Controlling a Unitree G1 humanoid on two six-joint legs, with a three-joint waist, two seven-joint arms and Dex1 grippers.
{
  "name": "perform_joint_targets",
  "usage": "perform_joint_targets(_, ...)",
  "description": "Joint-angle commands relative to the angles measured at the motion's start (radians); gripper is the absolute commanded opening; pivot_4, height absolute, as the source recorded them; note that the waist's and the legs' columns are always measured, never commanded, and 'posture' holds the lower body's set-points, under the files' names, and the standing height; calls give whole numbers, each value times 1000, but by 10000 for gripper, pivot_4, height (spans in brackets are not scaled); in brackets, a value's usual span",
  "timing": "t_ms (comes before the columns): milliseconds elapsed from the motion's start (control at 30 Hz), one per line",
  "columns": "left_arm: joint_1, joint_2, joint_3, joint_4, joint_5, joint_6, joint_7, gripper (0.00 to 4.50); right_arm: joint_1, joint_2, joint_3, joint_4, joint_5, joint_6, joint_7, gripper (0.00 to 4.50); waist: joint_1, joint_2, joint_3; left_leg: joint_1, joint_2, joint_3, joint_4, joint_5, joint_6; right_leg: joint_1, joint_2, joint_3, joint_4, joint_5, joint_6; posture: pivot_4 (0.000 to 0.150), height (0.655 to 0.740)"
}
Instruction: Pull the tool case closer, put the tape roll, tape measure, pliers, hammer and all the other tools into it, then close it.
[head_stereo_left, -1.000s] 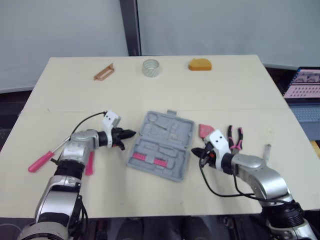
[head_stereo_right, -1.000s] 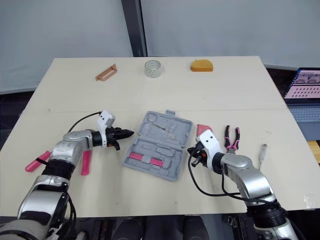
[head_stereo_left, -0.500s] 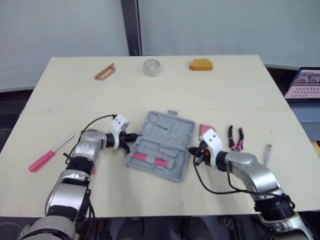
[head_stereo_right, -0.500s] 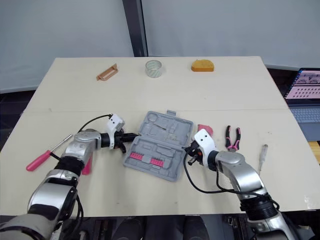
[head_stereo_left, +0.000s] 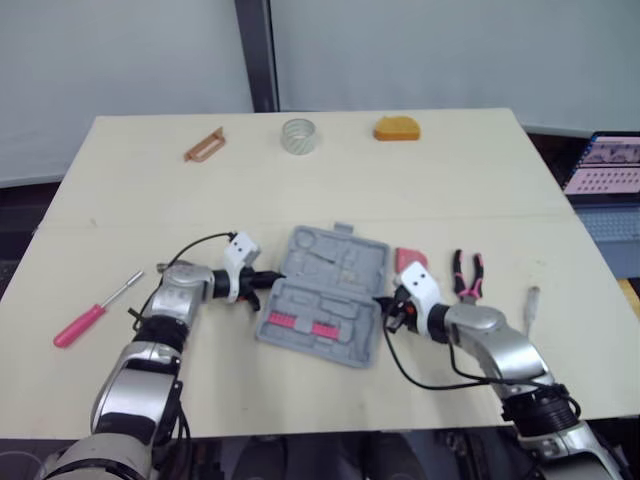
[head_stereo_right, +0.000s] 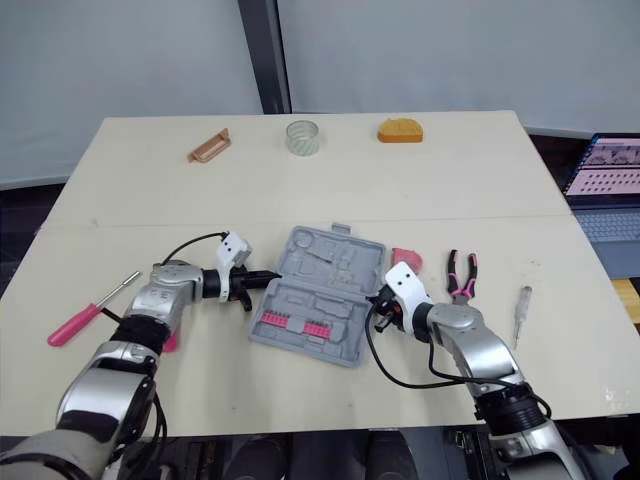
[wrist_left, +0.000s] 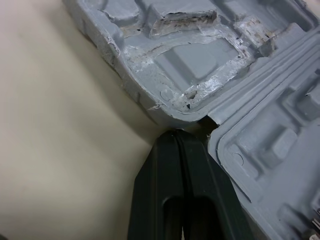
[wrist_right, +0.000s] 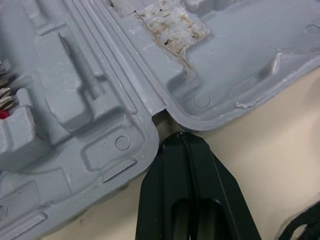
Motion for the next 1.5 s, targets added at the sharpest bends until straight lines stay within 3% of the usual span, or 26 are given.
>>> perform_joint_targets(33,46,4,3,-109,-18,40,-25,440,13,-10,11,-51,9,-17,44,0,0,0,0,0,0,0,0,0,0,0,0,0,0,0,0,1500,7400)
perform_joint_targets(900,509,94,35,-843,-141,409,23,440,116,-148,50,-197,19,-25,240,0,3,0,0,0,0,0,0,0,0,1,0,0,-2,0,0,1500,7400)
perform_joint_targets(1133,612,95,46,-925,-161,433,73,440,136,-155,56,-218,19,-20,246,0,7,0,0,0,0,0,0,0,0,2,-1,0,-3,0,0,1500,7400)
perform_joint_targets(1500,640,106,54,-944,-184,440,100,440,161,-160,57,-253,24,0,240,0,14,0,0,0,0,1,0,0,0,2,-1,0,-3,0,0,1500,7400)
